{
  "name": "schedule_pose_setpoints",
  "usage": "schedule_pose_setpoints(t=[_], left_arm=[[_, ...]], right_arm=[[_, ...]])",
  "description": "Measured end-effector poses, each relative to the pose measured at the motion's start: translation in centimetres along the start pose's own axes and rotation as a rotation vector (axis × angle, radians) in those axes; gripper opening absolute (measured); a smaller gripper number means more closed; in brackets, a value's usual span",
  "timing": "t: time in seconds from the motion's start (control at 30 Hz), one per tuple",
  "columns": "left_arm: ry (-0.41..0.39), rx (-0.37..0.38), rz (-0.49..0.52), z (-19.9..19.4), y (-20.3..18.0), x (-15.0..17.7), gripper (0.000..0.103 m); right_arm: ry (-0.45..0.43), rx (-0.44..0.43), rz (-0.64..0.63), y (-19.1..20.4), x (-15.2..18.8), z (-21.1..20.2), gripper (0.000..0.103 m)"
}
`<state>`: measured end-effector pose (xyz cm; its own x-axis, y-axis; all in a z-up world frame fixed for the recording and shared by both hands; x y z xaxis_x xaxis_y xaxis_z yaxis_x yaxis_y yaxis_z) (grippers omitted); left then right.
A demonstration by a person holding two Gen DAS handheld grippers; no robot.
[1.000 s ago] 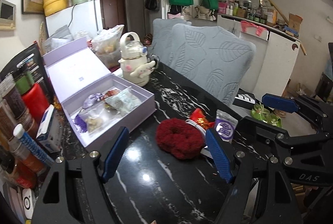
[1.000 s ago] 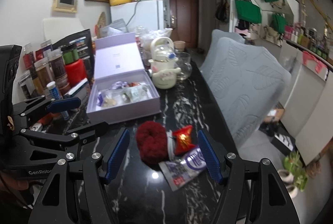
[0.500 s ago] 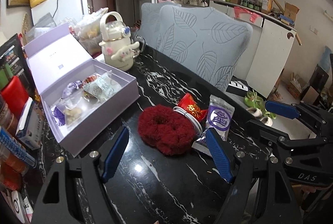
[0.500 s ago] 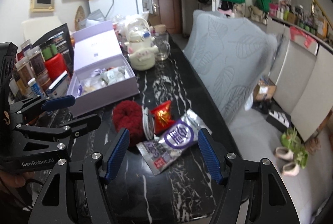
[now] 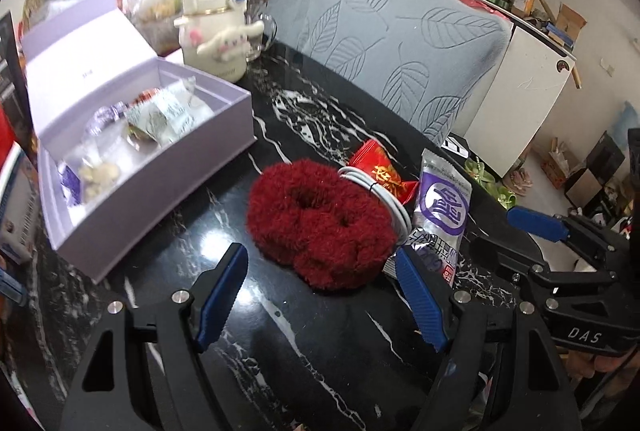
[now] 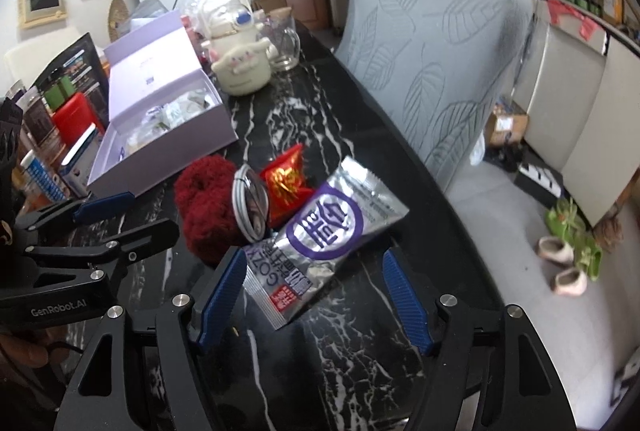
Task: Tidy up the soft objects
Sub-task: 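Grasp the red scrunchie with left tool while right tool grasps the silver-purple snack bag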
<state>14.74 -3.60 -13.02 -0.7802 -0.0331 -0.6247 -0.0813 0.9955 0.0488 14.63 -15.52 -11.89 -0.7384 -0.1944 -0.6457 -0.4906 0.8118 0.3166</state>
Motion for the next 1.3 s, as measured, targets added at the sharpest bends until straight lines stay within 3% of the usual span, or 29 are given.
schedule_pose_setpoints(t=[0.13,0.5,1.0,1.3], left_arm=[[0.032,0.032,-0.021,1.1,-0.4,-0.2,0.076],[0.100,0.006,0.005,3.9,-1.1,0.2,0.076],[0.107,-0.138,-0.068,3.6,6.1,1.1,0.076],[0.070,-0.065,-0.051,2.9,5.1,-0.1,0.076]], right_arm=[[0.023,-0.011,0.036,-0.7,0.2,1.2,0.076],[0.057,-0.031,0.100,-2.6,-0.2,3.6,0.078],[0.093,-0.039,0.080,-2.3,-0.1,5.2,0.078],[0.087,-0.021,0.091,-2.6,0.0,4.6,0.078]])
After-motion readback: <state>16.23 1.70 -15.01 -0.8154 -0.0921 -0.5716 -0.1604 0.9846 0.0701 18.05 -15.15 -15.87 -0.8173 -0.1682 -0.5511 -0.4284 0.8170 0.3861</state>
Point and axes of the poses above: each gripper's, at about its wrist camera, not at the fingertips, and z roughly the way its jaws point, y to its left, x to its underside, the point moved 10 cm from there along z, roughly the way its jaws point, and after that the axes turned 14 degrees about -x, right-handed, at the moved point
